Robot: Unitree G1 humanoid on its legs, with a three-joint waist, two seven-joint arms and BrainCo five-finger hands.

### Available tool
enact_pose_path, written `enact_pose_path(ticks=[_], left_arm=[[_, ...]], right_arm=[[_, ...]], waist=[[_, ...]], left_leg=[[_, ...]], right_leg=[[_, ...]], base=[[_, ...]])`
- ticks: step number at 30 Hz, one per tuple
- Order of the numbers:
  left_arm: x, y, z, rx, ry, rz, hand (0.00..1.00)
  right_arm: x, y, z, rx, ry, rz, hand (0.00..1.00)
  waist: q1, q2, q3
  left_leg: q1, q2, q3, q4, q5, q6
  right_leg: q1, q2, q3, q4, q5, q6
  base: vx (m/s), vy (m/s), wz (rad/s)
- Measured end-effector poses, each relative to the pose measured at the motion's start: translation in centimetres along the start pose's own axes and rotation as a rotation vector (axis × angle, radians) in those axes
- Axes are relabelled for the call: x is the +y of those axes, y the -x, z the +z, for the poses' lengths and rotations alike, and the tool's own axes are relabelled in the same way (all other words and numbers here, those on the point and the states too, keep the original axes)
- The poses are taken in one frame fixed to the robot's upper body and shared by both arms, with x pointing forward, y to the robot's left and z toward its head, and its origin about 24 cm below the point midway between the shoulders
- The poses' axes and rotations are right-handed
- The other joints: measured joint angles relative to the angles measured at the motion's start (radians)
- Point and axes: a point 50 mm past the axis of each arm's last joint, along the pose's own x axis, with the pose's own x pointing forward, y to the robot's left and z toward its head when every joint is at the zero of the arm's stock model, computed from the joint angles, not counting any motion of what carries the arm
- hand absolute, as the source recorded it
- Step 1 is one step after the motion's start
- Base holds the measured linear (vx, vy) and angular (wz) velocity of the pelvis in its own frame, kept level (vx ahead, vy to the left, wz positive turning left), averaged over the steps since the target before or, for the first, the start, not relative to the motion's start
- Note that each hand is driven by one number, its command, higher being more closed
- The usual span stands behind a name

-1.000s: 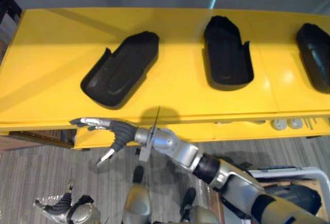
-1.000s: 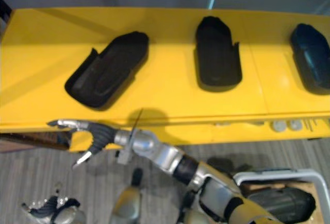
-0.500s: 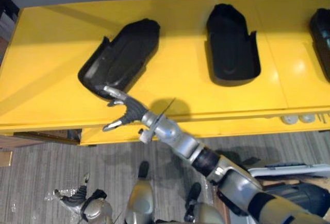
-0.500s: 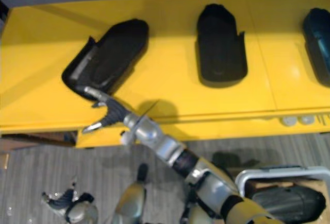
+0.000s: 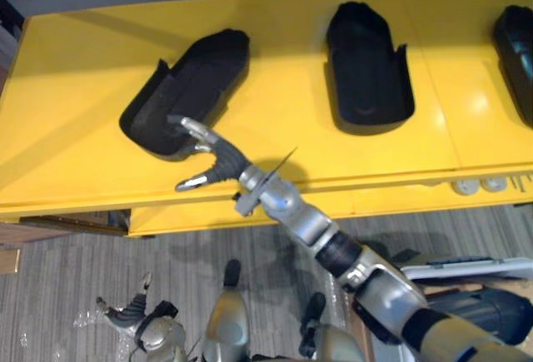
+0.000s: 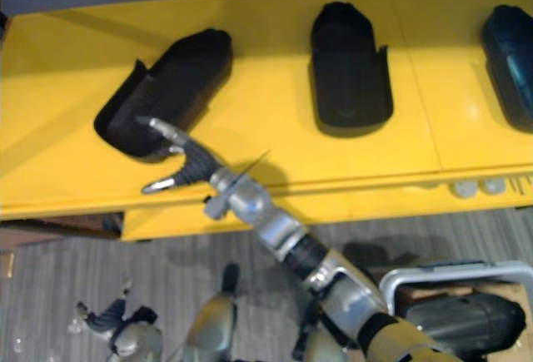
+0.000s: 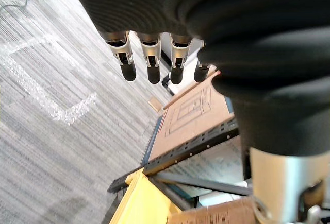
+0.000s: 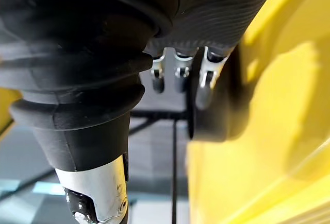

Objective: Walk over and take plastic housings, then place them on the shelf

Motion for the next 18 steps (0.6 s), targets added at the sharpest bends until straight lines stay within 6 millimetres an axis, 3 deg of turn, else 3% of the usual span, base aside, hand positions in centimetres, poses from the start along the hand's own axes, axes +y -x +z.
enact_pose_path(ticks=[4,8,10,13,18], left_arm=[[0.7,-0.6,0.3,-0.017,-0.006,0.022,0.0],[1.5,-1.3,0.6,-0.028,-0.009,0.042,0.0],[1.9,-1.7,0.7,-0.038,-0.024,0.037,0.0],[2.1,-1.9,0.9,-0.05,-0.039,0.035,0.0],[2.6,-2.3,0.7,-0.048,-0.066,0.037,0.0]], right_arm=[[-2.1,0.1,3.7,-0.146,0.27,0.01,0.0],[-6.5,1.4,5.5,-0.201,0.502,-0.079,0.0],[-7.5,1.8,5.8,-0.198,0.577,-0.084,0.0],[-7.6,2.0,5.9,-0.196,0.713,-0.035,0.0],[-4.9,1.4,4.7,-0.166,0.954,0.184,0.0]], waist=[[-0.018,-0.017,-0.009],[-0.035,-0.052,-0.03],[-0.044,-0.066,-0.038],[-0.051,-0.079,-0.046],[-0.044,-0.097,-0.057]], left_leg=[[0.001,0.004,0.001,0.0,0.001,-0.002],[0.006,0.006,0.003,0.0,0.001,-0.002],[0.006,0.006,0.003,-0.001,0.002,-0.002],[0.006,0.008,0.007,-0.002,0.002,-0.002],[0.001,0.016,0.001,-0.002,0.003,-0.005]], right_leg=[[-0.001,0.012,0.011,-0.001,0.005,-0.003],[-0.002,0.014,0.021,-0.002,0.01,-0.003],[-0.002,0.015,0.022,-0.005,0.012,-0.003],[-0.002,0.019,0.026,-0.014,0.02,-0.006],[-0.001,0.028,0.024,-0.022,0.028,-0.009]], base=[[-0.01,-0.01,-0.02],[-0.02,-0.005,-0.07],[0.0,0.0,0.0],[-0.01,-0.004,-0.05],[0.0,-0.006,0.01]])
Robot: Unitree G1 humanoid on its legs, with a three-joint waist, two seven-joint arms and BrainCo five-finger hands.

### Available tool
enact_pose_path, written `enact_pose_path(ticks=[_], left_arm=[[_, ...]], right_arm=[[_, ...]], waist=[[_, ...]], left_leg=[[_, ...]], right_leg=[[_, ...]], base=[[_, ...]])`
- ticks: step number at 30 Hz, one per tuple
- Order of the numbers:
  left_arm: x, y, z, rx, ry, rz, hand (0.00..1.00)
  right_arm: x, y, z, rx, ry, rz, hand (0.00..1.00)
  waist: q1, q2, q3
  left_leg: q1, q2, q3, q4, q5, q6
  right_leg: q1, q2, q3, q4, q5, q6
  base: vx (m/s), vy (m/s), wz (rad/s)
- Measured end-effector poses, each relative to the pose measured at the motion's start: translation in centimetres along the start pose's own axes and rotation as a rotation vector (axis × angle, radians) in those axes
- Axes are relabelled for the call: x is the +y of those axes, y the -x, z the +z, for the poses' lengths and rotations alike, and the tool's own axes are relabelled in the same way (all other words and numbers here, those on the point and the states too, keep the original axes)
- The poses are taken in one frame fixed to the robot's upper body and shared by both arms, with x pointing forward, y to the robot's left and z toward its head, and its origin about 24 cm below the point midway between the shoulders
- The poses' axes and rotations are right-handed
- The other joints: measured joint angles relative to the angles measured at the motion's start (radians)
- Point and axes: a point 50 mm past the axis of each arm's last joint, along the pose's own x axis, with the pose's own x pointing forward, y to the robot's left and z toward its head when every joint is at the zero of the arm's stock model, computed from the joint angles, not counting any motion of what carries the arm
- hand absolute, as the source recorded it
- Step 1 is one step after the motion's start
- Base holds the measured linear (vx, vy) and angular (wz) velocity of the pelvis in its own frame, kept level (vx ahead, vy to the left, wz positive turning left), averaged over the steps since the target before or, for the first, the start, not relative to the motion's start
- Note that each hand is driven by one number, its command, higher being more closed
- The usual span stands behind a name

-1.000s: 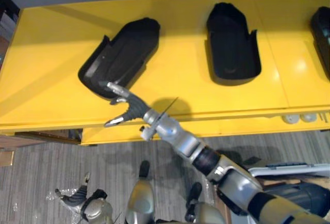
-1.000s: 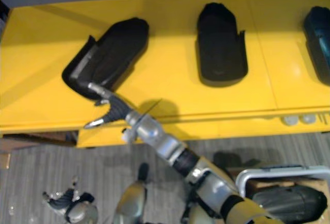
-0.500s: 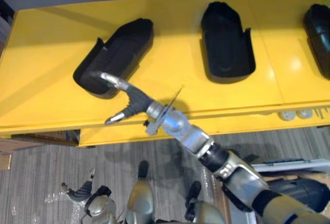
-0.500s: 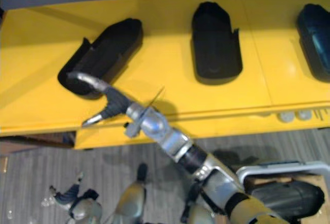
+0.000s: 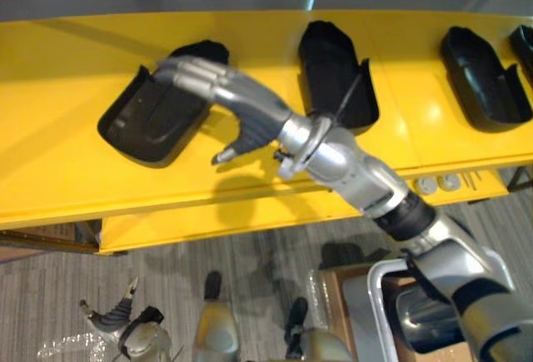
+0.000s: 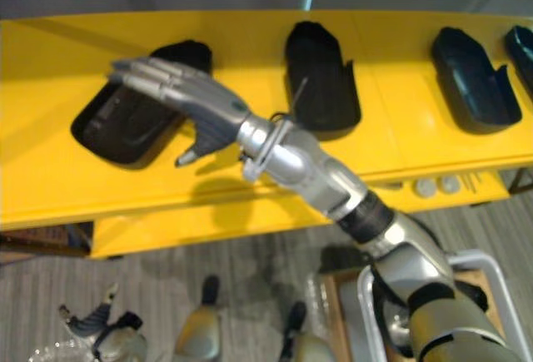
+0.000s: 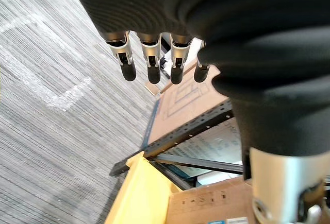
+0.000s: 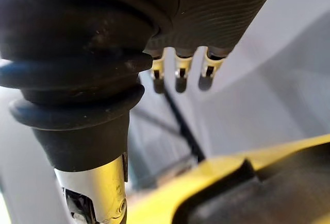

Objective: Walk over and take plastic housings, then place them on the shelf

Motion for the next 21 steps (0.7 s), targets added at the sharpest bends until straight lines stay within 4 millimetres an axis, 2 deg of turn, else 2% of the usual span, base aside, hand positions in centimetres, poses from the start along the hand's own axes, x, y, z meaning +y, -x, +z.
enact_pose_path(ticks=[4,7,10,14,21], left_arm=[[0.2,-0.4,0.3,-0.012,-0.004,-0.004,0.0],[0.6,-0.6,0.3,-0.008,0.001,0.004,0.0],[0.7,-0.8,0.3,-0.003,-0.004,0.008,0.0],[0.5,-0.9,0.4,-0.001,-0.003,-0.005,0.0],[-0.3,-1.0,0.8,0.004,0.002,-0.064,0.0]], right_arm=[[1.4,0.0,-1.4,0.066,0.106,0.142,0.0],[1.1,0.1,-2.7,0.128,0.154,0.174,0.0],[0.6,0.1,-3.8,0.191,0.211,0.181,0.0],[0.0,0.1,-5.6,0.281,0.313,0.189,0.0],[-0.1,0.3,-7.1,0.343,0.338,0.221,0.0]], waist=[[0.022,-0.025,-0.016],[0.033,-0.035,-0.022],[0.049,-0.035,-0.021],[0.053,-0.037,-0.02],[0.075,-0.037,-0.019]], left_leg=[[-0.003,0.0,-0.001,-0.003,0.001,-0.001],[-0.004,-0.001,-0.008,-0.017,0.005,0.002],[-0.006,-0.001,-0.012,-0.018,0.007,0.001],[-0.024,-0.002,-0.029,-0.018,0.015,-0.003],[-0.029,-0.003,-0.028,-0.016,0.016,-0.003]], right_leg=[[0.001,0.001,-0.001,-0.011,0.006,-0.001],[0.0,0.002,-0.007,-0.013,0.007,-0.002],[-0.001,0.003,-0.009,-0.015,0.006,-0.001],[-0.008,0.004,-0.029,-0.018,0.006,-0.001],[-0.012,0.004,-0.029,-0.019,0.007,-0.001]], base=[[0.0,-0.002,0.01],[-0.01,-0.003,0.06],[0.0,-0.001,0.01],[0.0,-0.004,0.13],[0.0,0.0,0.0]])
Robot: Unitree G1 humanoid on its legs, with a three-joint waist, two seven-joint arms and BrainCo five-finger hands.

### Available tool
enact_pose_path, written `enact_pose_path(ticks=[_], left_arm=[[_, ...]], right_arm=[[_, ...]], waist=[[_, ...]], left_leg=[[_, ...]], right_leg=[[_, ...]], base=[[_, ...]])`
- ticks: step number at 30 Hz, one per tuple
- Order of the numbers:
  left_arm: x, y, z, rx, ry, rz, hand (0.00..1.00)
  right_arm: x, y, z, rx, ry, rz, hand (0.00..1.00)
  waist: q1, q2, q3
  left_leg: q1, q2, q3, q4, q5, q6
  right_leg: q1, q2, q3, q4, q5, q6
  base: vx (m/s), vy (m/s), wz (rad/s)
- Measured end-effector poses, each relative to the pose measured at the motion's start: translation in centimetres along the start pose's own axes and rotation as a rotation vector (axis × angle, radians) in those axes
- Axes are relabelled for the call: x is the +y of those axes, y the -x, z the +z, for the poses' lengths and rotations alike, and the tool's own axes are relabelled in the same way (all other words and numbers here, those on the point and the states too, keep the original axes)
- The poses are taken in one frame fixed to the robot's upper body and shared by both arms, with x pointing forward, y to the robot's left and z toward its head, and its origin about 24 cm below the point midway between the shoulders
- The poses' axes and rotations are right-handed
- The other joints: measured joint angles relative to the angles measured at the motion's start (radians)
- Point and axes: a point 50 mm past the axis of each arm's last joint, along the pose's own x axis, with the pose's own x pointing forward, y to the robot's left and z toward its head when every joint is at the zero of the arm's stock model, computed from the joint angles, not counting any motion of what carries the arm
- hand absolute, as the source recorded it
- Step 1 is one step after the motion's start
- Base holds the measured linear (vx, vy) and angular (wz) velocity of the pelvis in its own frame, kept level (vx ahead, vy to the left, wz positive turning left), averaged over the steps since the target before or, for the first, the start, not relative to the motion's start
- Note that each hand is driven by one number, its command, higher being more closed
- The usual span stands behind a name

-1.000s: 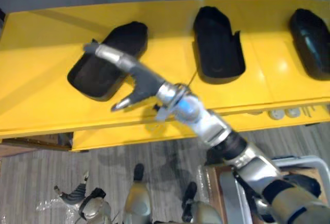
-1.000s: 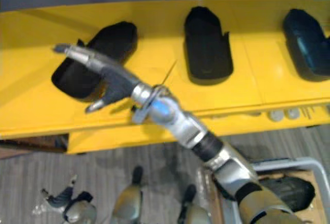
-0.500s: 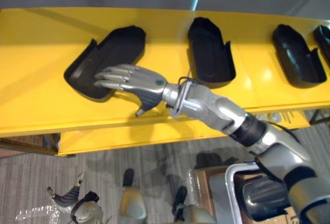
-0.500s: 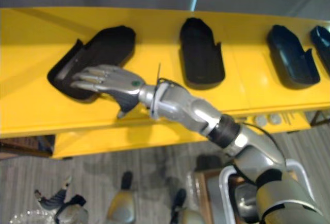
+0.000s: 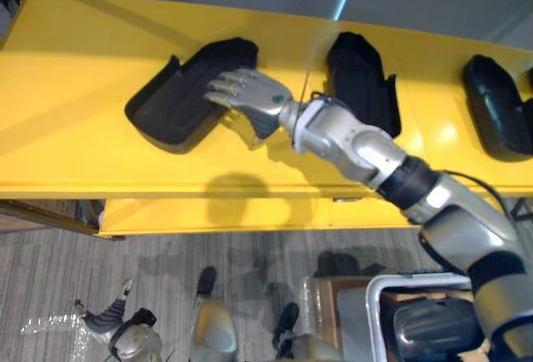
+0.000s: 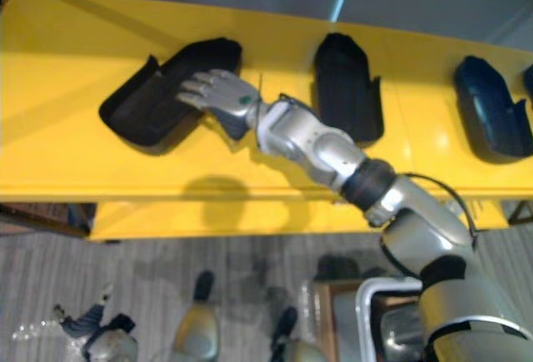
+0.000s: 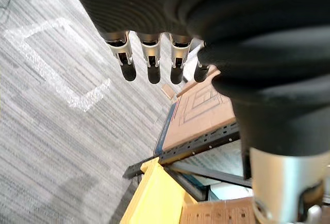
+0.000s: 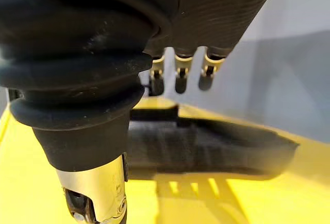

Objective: Walk over and take plastic housings, then place them on the shelf

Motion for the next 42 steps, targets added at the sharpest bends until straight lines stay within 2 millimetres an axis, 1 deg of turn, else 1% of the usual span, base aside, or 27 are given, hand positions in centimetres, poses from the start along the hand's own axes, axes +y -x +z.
enact_pose_path(ticks=[3,6,9,10,12,14,16,18,22,25,32,37,42], left_arm=[[-0.2,-0.1,-0.1,0.012,-0.008,-0.032,0.0],[-0.4,0.0,-0.2,0.017,-0.015,-0.066,0.0],[-1.5,0.6,-0.3,0.015,-0.033,-0.135,0.0],[-1.7,0.8,-0.4,0.017,-0.036,-0.154,0.0],[-1.8,0.9,-0.5,0.031,-0.019,-0.163,0.0],[-1.9,1.0,-0.6,0.04,-0.012,-0.169,0.0],[-2.3,1.3,-0.7,0.039,-0.018,-0.193,0.0],[-2.5,1.5,-0.8,0.042,-0.015,-0.204,0.0],[-2.9,1.9,-1.0,0.053,-0.011,-0.221,0.0],[-3.4,2.3,-1.0,0.047,-0.015,-0.253,0.0],[-3.4,2.3,-0.8,0.042,-0.015,-0.267,0.0],[-3.4,2.2,-0.8,0.037,-0.021,-0.273,0.0],[-3.3,2.1,-0.7,0.033,-0.025,-0.27,0.0]], right_arm=[[0.1,-0.3,-0.4,0.011,0.001,0.013,0.0],[0.1,-0.7,-0.2,0.0,-0.006,0.017,0.0],[-0.1,-1.4,0.2,-0.018,0.012,0.017,0.0],[-0.6,-1.7,0.6,-0.033,0.023,0.006,0.0],[-1.2,-2.2,1.3,-0.063,0.039,-0.009,0.0],[-1.5,-2.5,1.9,-0.083,0.043,-0.017,0.0],[-1.4,-2.7,2.1,-0.088,0.058,-0.004,0.0],[-0.7,-2.9,2.3,-0.087,0.062,0.035,0.0],[-0.5,-3.1,2.8,-0.107,0.066,0.057,0.0],[-0.2,-3.1,3.6,-0.165,0.081,0.103,0.0],[-0.5,-3.0,5.2,-0.267,0.151,0.194,0.0],[-0.4,-2.3,6.2,-0.334,0.181,0.266,0.0],[-0.3,-1.6,5.8,-0.337,0.222,0.316,0.0]], waist=[[0.006,0.003,0.002],[0.017,0.011,0.007],[0.032,0.037,0.026],[0.034,0.046,0.037],[0.035,0.058,0.052],[0.037,0.064,0.065],[0.039,0.066,0.068],[0.042,0.066,0.068],[0.051,0.068,0.069],[0.055,0.068,0.069],[0.055,0.067,0.068],[0.051,0.065,0.067],[0.035,0.057,0.062]], left_leg=[[-0.005,0.0,0.0,0.001,0.0,0.0],[-0.006,0.0,-0.001,0.002,0.0,0.0],[-0.007,-0.001,-0.002,0.002,0.001,0.001],[-0.007,-0.001,-0.002,0.001,0.002,0.001],[-0.008,-0.001,-0.003,-0.001,0.004,0.001],[-0.008,-0.001,-0.004,-0.005,0.006,0.001],[-0.009,-0.005,-0.011,-0.023,0.016,0.001],[-0.009,-0.005,-0.018,-0.025,0.016,0.001],[-0.01,-0.006,-0.022,-0.028,0.017,0.001],[-0.008,-0.006,-0.028,-0.03,0.017,0.0],[-0.002,-0.001,-0.028,-0.037,0.02,-0.006],[0.007,-0.001,-0.025,-0.042,0.021,-0.006],[0.009,-0.001,-0.023,-0.042,0.021,-0.006]], right_leg=[[-0.004,0.0,0.0,0.0,0.0,0.0],[-0.004,0.0,-0.001,-0.002,0.0,0.0],[-0.004,-0.001,-0.004,-0.002,0.0,0.0],[-0.004,-0.001,-0.005,-0.002,0.0,0.0],[-0.004,-0.002,-0.007,-0.003,0.0,0.001],[-0.004,-0.002,-0.01,-0.006,-0.001,0.001],[-0.005,-0.004,-0.023,-0.011,-0.001,0.001],[-0.002,-0.003,-0.031,-0.012,-0.001,0.001],[-0.001,-0.005,-0.035,-0.012,-0.003,0.003],[0.006,-0.006,-0.049,-0.011,-0.011,0.002],[0.01,-0.004,-0.055,-0.01,-0.015,0.001],[0.012,-0.003,-0.051,-0.01,-0.015,0.0],[0.011,-0.001,-0.048,-0.008,-0.015,0.0]], base=[[0.0,0.0,0.0],[0.0,0.0,0.0],[0.0,0.0,0.0],[0.0,0.0,0.0],[0.0,0.0,0.0],[0.01,-0.001,0.02],[0.03,-0.009,0.13],[0.04,-0.01,0.13],[0.02,-0.004,0.03],[0.0,-0.01,0.06],[0.0,-0.003,0.01],[0.01,-0.002,-0.02],[0.0,-0.002,-0.01]])
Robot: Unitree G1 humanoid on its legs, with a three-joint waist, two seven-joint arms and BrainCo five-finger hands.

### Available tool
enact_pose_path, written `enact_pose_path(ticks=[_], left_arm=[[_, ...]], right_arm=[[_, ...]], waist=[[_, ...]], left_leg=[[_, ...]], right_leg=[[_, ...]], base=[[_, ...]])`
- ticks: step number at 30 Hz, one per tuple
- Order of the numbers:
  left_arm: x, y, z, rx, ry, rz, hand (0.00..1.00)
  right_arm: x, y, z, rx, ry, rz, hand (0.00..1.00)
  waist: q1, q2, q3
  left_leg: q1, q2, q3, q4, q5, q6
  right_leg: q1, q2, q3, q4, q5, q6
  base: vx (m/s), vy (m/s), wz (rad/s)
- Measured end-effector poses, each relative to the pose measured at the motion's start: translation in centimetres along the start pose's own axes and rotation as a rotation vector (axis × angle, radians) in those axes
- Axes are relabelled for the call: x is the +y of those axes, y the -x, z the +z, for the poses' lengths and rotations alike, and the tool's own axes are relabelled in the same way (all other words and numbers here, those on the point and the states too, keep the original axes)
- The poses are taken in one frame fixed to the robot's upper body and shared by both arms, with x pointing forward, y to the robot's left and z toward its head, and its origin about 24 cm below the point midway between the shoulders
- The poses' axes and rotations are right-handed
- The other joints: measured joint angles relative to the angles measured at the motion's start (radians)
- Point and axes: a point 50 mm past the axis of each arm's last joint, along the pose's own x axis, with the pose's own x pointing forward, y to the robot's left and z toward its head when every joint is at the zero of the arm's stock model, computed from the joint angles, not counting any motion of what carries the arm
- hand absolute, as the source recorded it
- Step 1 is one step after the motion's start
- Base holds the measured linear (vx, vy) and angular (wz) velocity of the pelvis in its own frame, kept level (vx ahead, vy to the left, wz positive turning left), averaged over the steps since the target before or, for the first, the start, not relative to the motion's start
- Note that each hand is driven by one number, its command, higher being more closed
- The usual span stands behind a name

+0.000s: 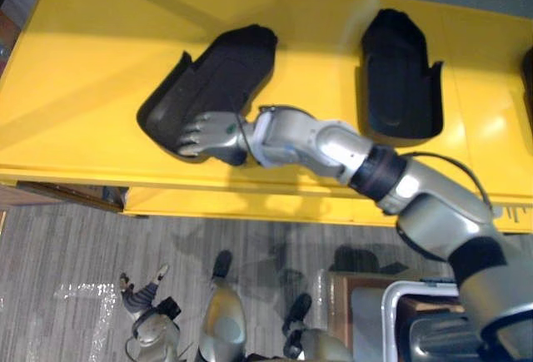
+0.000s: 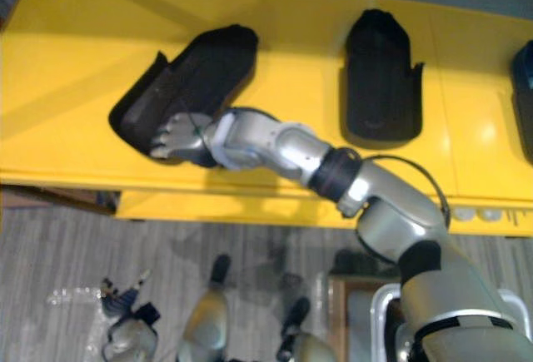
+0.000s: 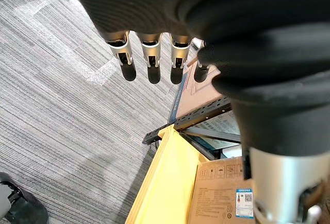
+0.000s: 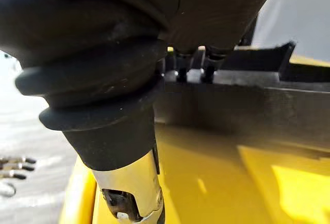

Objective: Walk over and take plastic housings, then place them on the shelf

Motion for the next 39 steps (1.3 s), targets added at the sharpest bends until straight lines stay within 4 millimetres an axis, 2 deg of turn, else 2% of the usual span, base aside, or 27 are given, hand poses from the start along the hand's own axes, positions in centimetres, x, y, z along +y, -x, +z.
enact_pose_path(ticks=[7,10,16,21,27,39], left_arm=[[0.4,-0.3,0.1,-0.004,-0.006,0.013,0.0],[1.3,-0.7,0.1,-0.002,-0.019,0.038,0.0],[2.1,-1.2,0.7,-0.018,-0.015,0.068,0.0],[2.1,-1.2,0.7,-0.02,-0.012,0.067,0.0],[2.7,-1.4,0.8,-0.022,0.004,0.093,0.0],[3.0,-1.5,0.6,-0.013,-0.003,0.091,0.0]], right_arm=[[0.9,2.1,-1.4,0.048,0.038,0.085,0.0],[1.1,2.6,-1.8,0.058,0.045,0.114,0.0],[1.5,4.4,-3.5,0.101,0.066,0.134,0.0],[1.7,4.8,-3.7,0.11,0.111,0.148,0.0],[2.1,4.9,-3.8,0.118,0.161,0.175,0.0],[3.0,5.5,-4.2,0.138,0.219,0.23,0.0]], waist=[[-0.021,-0.016,-0.01],[-0.031,-0.031,-0.019],[-0.034,-0.045,-0.026],[-0.035,-0.046,-0.026],[-0.035,-0.066,-0.034],[-0.035,-0.067,-0.034]], left_leg=[[0.016,0.004,0.025,-0.002,0.0,0.001],[0.016,0.006,0.036,-0.004,-0.001,0.001],[0.016,0.005,0.043,-0.004,-0.001,0.001],[0.016,0.006,0.048,-0.004,-0.001,0.001],[0.016,0.006,0.053,-0.004,-0.003,0.004],[0.016,0.005,0.053,0.006,-0.003,0.005]], right_leg=[[-0.006,0.002,0.029,0.009,0.003,0.001],[-0.018,0.002,0.042,0.014,0.003,0.001],[-0.02,0.001,0.049,0.015,0.006,0.002],[-0.024,0.001,0.056,0.017,0.009,0.002],[-0.033,0.0,0.066,0.025,0.009,0.002],[-0.033,-0.002,0.069,0.032,0.009,0.002]], base=[[-0.01,-0.003,-0.11],[-0.02,0.002,-0.09],[0.0,0.001,-0.03],[0.0,0.001,-0.02],[0.0,0.0,-0.02],[0.0,0.0,0.0]])
